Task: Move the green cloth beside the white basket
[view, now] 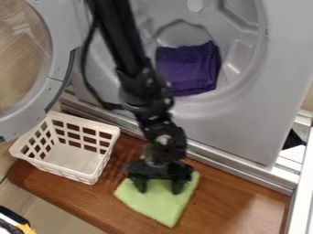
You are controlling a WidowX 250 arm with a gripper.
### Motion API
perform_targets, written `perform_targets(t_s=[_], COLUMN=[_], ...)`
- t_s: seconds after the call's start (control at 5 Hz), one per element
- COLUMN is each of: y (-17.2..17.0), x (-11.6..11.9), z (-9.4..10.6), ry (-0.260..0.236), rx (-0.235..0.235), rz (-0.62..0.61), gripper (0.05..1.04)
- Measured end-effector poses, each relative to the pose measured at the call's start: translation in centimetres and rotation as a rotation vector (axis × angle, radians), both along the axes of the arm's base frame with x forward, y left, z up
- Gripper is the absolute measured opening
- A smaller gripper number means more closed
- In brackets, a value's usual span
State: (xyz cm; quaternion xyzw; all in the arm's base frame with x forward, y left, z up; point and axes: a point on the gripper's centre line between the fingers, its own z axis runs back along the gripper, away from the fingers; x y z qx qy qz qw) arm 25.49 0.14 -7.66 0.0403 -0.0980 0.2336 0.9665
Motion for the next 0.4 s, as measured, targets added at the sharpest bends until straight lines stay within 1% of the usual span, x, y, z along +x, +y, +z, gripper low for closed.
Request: perform_targets(t_s=[0.2,0.4], y=[2.54,3.02], x=[-0.67,-0.73], z=[0.18,0.16], ry=[0.005,0.000], rx=[0.008,0.006], rz=[0.081,0.100], gripper=[1.000,1.000])
